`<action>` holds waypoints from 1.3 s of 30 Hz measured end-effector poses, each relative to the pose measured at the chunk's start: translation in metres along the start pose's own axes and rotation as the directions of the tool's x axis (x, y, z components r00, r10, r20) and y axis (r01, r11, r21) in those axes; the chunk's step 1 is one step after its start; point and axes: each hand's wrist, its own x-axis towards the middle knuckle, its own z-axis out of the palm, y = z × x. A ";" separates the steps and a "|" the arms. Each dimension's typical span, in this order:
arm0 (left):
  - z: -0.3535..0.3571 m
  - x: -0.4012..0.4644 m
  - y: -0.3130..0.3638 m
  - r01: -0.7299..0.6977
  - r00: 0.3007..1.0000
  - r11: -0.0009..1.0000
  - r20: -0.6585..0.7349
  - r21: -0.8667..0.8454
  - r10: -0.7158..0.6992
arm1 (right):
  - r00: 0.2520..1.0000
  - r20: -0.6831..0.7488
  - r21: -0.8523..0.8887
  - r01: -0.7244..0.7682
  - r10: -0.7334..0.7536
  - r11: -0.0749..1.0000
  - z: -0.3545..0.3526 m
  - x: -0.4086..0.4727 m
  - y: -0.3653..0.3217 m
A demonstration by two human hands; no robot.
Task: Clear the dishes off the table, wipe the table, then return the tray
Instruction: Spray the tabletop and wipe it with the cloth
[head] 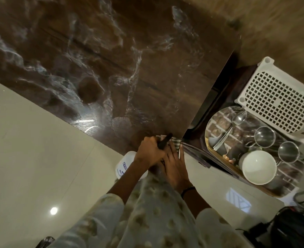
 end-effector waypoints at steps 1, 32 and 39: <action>0.000 0.001 0.000 0.002 1.000 1.000 -0.011 -0.014 -0.002 | 1.000 -0.004 0.018 0.010 -0.010 1.000 -0.001 0.000 0.001; -0.051 0.040 0.028 -0.044 0.982 0.989 -0.187 -0.144 0.017 | 0.967 -0.225 0.036 -0.115 0.120 0.993 -0.056 0.126 0.001; -0.055 0.054 0.036 -0.019 0.990 0.989 -0.139 -0.145 -0.001 | 0.973 -0.215 0.046 -0.079 0.087 0.996 -0.054 0.076 0.041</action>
